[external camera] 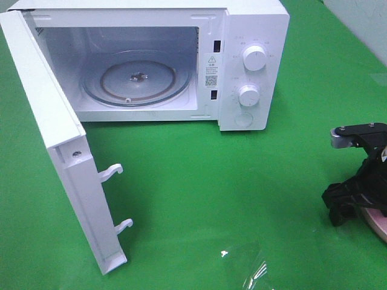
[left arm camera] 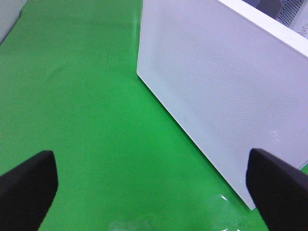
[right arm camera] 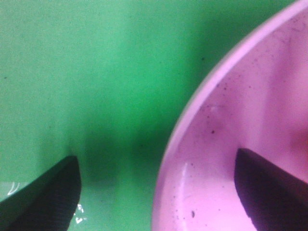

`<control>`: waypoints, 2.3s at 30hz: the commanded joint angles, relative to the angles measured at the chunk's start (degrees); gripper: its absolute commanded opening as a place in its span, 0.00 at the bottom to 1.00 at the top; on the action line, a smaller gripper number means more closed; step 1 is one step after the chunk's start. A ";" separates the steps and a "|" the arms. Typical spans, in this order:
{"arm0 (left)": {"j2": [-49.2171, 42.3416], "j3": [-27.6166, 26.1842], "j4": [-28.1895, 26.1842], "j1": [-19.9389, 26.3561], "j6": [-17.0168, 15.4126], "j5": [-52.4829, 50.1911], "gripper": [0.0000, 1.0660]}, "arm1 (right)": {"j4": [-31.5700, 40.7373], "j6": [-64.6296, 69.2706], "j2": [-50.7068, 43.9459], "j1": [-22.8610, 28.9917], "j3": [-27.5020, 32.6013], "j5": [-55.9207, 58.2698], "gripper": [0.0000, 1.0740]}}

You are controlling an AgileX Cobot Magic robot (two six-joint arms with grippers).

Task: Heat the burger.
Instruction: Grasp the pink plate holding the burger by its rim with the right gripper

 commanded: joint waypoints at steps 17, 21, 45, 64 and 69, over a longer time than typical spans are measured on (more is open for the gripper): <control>-0.80 0.00 -0.06 0.11 -0.11 -0.11 0.93 | 0.23 0.00 0.34 -0.11 2.23 -1.43 0.55; -0.80 0.00 -0.06 0.11 -0.11 -0.11 0.93 | -0.06 0.80 0.34 -0.11 2.29 -1.09 0.35; -0.80 0.00 -0.06 0.11 -0.11 -0.11 0.93 | -8.02 8.94 0.11 0.69 3.84 -0.17 0.00; -0.80 0.00 -0.06 0.11 -0.11 -0.11 0.93 | -25.32 26.70 -6.19 9.51 3.32 11.17 0.00; -0.80 0.00 -0.06 0.11 -0.11 -0.11 0.93 | -27.50 28.53 -8.59 11.00 3.32 14.38 0.00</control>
